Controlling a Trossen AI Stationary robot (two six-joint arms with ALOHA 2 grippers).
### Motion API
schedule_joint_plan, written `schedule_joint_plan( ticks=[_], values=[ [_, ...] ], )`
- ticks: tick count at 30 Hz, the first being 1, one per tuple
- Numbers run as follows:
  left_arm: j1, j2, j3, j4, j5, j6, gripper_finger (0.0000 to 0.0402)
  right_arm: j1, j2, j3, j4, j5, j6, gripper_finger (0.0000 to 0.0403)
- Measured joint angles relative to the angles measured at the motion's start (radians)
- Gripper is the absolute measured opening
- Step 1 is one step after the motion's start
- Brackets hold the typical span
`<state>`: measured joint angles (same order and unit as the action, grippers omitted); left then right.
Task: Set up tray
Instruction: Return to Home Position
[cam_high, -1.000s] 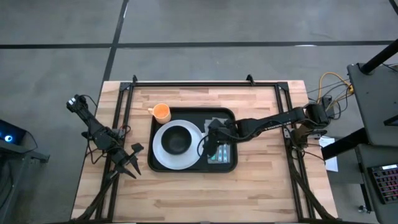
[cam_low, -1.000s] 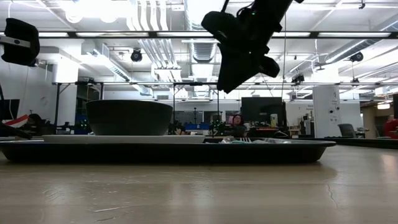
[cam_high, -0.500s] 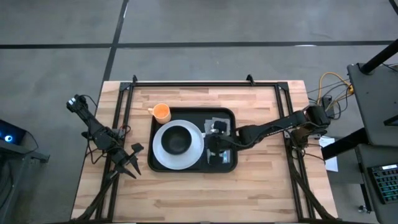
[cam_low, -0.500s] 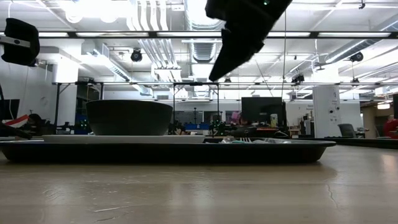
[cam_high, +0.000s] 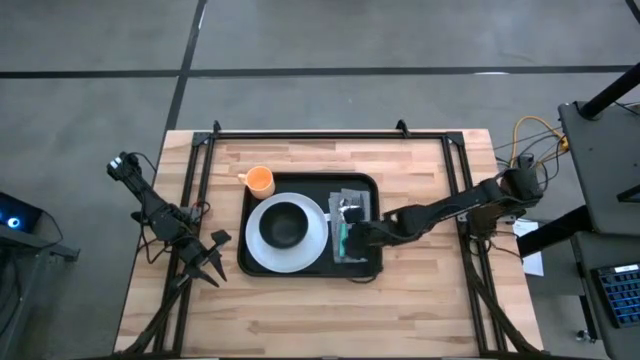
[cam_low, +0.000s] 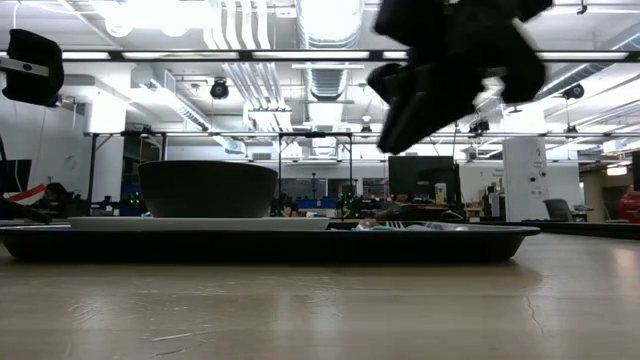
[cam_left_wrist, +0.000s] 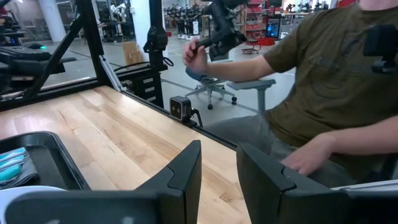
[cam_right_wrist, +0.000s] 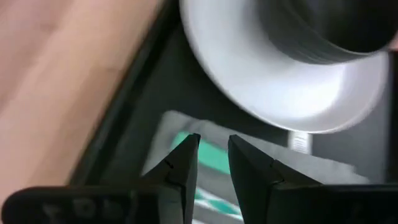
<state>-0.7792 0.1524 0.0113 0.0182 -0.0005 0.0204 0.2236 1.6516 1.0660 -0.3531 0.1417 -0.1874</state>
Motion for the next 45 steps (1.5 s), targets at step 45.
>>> schedule_joint_plan(
  ticks=[45],
  values=[
    [0.000,0.000,0.000,0.000,0.000,0.000,0.0084,-0.440,-1.005,-0.891,0.933,-0.326,0.010,0.0071]
  ],
)
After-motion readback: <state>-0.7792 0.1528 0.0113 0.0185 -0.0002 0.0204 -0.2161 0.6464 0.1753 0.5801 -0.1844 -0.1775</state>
